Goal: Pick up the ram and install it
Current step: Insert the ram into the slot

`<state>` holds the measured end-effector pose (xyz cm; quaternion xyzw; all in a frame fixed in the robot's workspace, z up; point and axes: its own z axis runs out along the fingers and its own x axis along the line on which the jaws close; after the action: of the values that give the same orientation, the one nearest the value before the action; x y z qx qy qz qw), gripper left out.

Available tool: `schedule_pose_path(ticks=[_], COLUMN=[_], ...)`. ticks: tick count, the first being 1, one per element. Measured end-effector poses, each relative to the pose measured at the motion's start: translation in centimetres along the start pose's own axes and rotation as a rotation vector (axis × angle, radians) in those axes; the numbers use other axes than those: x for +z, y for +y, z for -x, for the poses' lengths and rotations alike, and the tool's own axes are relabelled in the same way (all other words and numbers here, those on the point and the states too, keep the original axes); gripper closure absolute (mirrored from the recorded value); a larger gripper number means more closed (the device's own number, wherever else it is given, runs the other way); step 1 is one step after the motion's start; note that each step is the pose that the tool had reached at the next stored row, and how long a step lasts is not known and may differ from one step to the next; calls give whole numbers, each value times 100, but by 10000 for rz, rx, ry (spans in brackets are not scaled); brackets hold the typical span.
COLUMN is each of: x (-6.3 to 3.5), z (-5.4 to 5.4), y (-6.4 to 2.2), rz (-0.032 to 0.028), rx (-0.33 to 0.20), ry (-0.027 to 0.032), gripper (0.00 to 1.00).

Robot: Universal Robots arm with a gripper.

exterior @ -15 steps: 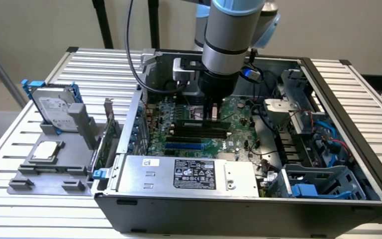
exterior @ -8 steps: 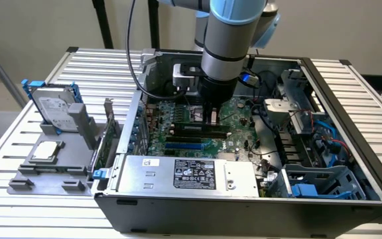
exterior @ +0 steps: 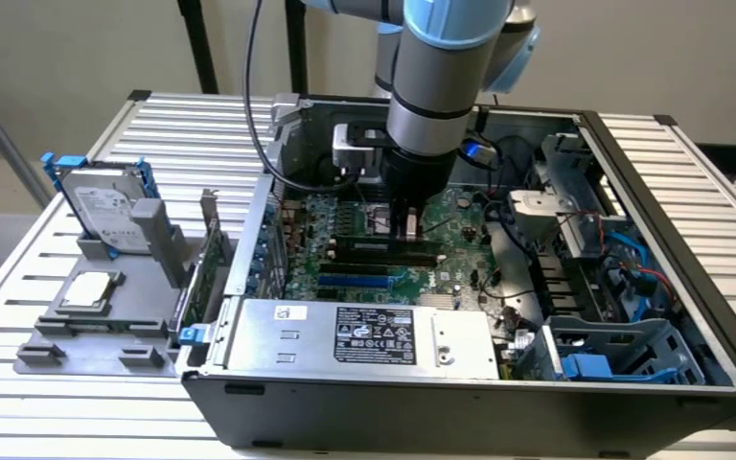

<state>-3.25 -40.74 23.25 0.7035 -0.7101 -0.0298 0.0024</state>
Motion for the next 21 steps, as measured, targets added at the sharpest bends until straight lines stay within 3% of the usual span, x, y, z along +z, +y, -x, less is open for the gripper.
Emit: schedule_pose_path(ticks=[10, 16, 21], x=[47, 70, 82], z=[10, 20, 20], y=[5, 5, 3], rz=[12, 93, 102], rx=[-181, -178, -151], ry=[9, 7, 8], gripper=[86, 86, 86])
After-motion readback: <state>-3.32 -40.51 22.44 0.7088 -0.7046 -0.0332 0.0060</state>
